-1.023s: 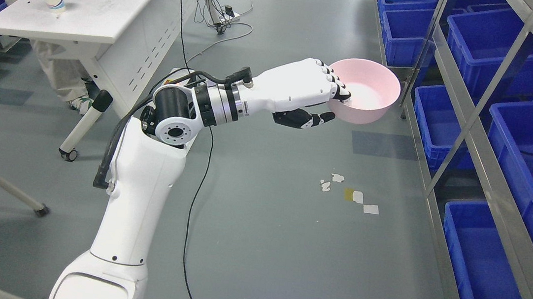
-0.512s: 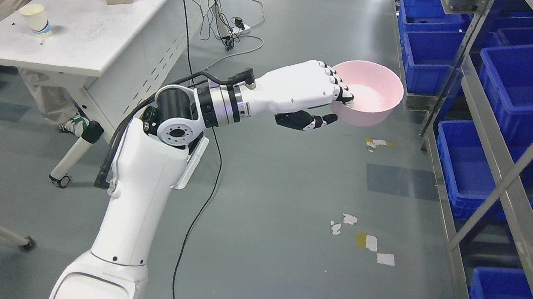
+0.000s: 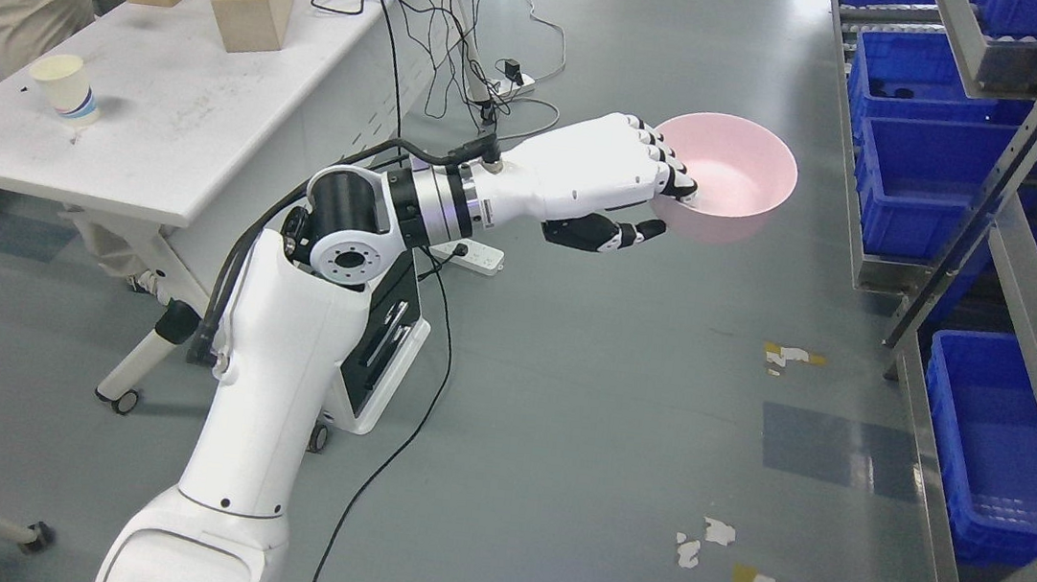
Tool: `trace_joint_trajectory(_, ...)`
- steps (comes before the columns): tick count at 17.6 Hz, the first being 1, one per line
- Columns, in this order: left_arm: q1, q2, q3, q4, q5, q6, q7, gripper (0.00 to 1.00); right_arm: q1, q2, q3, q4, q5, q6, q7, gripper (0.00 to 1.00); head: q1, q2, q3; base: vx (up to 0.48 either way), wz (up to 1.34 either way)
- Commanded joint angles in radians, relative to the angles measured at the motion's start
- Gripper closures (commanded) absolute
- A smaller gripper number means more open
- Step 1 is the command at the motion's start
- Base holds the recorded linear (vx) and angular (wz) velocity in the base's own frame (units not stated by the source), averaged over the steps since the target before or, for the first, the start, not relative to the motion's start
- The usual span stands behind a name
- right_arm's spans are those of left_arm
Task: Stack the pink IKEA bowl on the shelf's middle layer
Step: 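Hold the bowl in the left hand while the robot turns to the rack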
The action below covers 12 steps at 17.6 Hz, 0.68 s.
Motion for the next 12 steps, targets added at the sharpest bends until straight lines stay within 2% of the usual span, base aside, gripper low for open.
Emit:
trace_joint_trajectory(1,-0.004,0.017,-0.012,-0.007,0.001,0.0,0.001,0.95,0.023,-0.017,0.0,-0.017,0.0,0.001,-0.001,0.0,0.0,0.0,0.0,0.373,0.11)
trace_joint_trajectory(6,-0.004,0.017,-0.016,-0.009,0.014,0.0,0.006,0.95,0.023,-0.017,0.0,-0.017,0.0,0.001,-0.001,0.0,0.0,0.0,0.0,0.347,0.0)
trace_joint_trajectory(12,-0.004,0.017,-0.096,-0.026,0.073,0.0,0.007,0.95,0.023,-0.017,0.0,-0.017,0.0,0.001,-0.001,0.0,0.0,0.0,0.0,0.208,-0.26)
